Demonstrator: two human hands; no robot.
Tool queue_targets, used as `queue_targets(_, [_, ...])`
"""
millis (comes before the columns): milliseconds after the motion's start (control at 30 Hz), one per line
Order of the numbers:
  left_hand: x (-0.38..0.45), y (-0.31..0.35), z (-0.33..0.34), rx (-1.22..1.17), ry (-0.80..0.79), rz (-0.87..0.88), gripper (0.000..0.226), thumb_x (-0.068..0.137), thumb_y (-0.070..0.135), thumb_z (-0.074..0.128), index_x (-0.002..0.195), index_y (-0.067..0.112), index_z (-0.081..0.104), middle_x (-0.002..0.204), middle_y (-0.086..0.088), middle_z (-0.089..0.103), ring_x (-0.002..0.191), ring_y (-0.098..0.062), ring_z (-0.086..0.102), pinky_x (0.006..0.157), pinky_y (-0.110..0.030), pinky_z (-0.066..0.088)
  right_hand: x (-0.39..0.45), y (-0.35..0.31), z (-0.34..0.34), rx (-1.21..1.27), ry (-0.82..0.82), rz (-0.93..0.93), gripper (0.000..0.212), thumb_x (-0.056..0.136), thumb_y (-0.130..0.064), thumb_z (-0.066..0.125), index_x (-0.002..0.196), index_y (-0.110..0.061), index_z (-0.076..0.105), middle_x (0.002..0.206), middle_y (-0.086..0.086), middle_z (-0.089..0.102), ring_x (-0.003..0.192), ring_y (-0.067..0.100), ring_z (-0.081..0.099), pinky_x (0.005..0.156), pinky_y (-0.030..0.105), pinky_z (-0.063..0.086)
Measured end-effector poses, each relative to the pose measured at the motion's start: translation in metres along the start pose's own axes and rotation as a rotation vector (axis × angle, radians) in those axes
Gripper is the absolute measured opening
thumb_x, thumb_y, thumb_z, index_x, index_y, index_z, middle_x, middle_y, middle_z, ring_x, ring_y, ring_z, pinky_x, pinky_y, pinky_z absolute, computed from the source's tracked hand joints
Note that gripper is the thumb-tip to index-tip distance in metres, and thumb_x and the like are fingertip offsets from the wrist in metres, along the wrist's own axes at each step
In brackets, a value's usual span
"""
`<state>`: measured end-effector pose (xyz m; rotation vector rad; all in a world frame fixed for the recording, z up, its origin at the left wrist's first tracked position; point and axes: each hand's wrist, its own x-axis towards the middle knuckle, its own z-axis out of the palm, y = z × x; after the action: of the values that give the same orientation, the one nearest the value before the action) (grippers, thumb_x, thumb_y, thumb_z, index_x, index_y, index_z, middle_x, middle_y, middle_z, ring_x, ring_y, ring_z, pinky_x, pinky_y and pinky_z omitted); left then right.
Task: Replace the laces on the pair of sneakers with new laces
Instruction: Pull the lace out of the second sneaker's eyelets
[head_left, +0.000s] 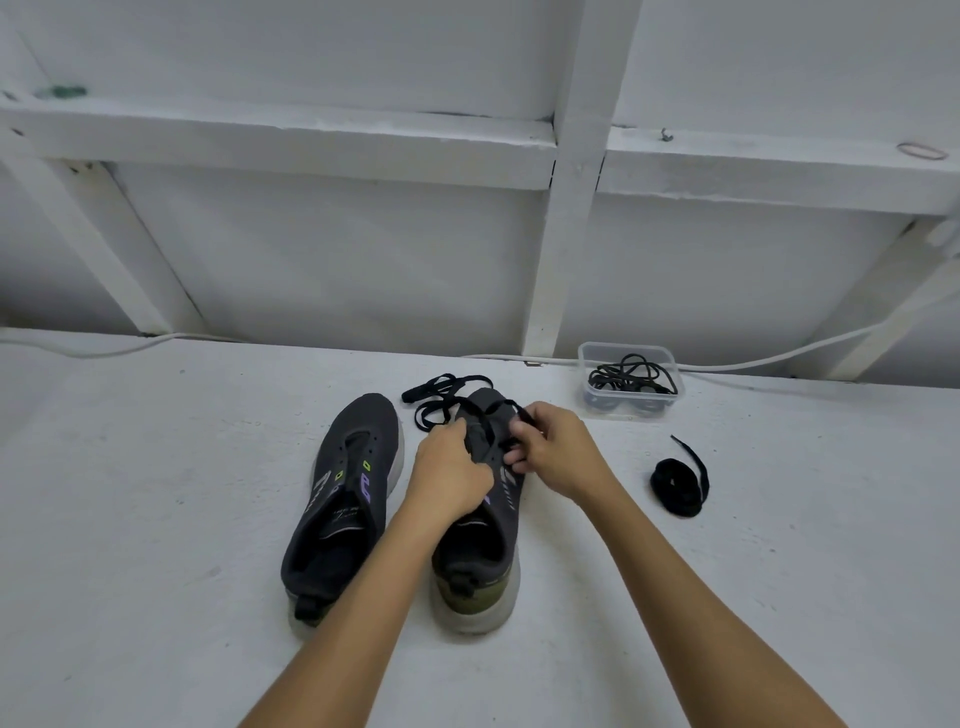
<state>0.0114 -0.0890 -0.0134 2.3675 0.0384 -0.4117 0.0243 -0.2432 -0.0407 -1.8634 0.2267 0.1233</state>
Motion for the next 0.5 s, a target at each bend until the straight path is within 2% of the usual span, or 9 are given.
queue_targets(67, [-0.001,0.0,0.0,0.002,-0.004,-0.006,0.029,0.085,0.009,0.059,0.112,0.018,0.052,0.113,-0.009,0.062,0.101,-0.027,0.062,0.087,-0.037,0.052,0.004,-0.005,-0.006,0.145,0.099,-0.008,0.016,0.103,-0.004,0.051,0.091,-0.006,0.061,0.079,0.012,0.067,0.061,0.016,0.07,0.061,0.027,0.061])
queue_targets(167, [0.0,-0.004,0.005,-0.011,-0.002,-0.023,0.052,0.085,0.017,0.058,0.136,0.013,0.051,0.113,-0.012,0.062,0.106,-0.031,0.06,0.092,-0.04,0.053,0.005,-0.004,-0.014,0.463,0.291,0.033,0.016,0.102,0.002,0.051,0.094,-0.007,0.061,0.086,0.016,0.064,0.061,0.015,0.072,0.061,0.025,0.061])
queue_targets(233, [0.0,-0.006,0.009,-0.024,0.002,-0.024,0.065,0.085,0.021,0.056,0.147,0.014,0.042,0.121,-0.013,0.06,0.115,-0.035,0.056,0.098,-0.045,0.05,0.0,0.0,-0.013,0.594,0.323,0.112,0.012,0.102,0.001,0.052,0.099,-0.006,0.061,0.093,0.017,0.065,0.068,0.016,0.074,0.063,0.023,0.06])
queue_targets(300, [-0.004,-0.005,0.011,-0.011,0.001,-0.022,0.071,0.091,0.024,0.054,0.157,0.018,0.028,0.137,-0.011,0.05,0.129,-0.035,0.044,0.106,-0.042,0.042,-0.003,0.007,-0.011,0.566,0.225,0.189,0.007,0.099,-0.005,0.06,0.105,-0.005,0.064,0.099,0.016,0.069,0.078,0.018,0.075,0.067,0.027,0.06])
queue_targets(367, [-0.007,-0.006,0.012,0.004,0.0,-0.013,0.073,0.094,0.031,0.053,0.159,0.022,0.02,0.145,-0.007,0.041,0.135,-0.033,0.035,0.107,-0.039,0.037,-0.009,0.014,-0.01,0.412,0.085,0.24,0.017,0.093,-0.013,0.071,0.107,-0.004,0.069,0.094,0.009,0.071,0.077,0.016,0.071,0.066,0.026,0.058])
queue_targets(433, [-0.008,-0.008,0.014,-0.029,-0.019,-0.009,0.079,0.09,0.038,0.059,0.157,0.028,0.02,0.143,-0.005,0.041,0.134,-0.032,0.038,0.108,-0.04,0.039,-0.015,0.018,-0.01,0.299,0.02,0.231,0.021,0.088,-0.015,0.078,0.105,-0.004,0.071,0.084,0.003,0.071,0.071,0.012,0.068,0.063,0.024,0.057])
queue_targets(500, [-0.007,-0.009,0.016,-0.082,-0.024,-0.018,0.084,0.084,0.038,0.065,0.156,0.032,0.022,0.135,-0.005,0.045,0.129,-0.031,0.045,0.107,-0.044,0.043,-0.018,0.02,-0.006,0.224,0.028,0.182,0.02,0.086,-0.016,0.08,0.103,-0.01,0.073,0.082,-0.002,0.07,0.07,0.009,0.068,0.06,0.021,0.055])
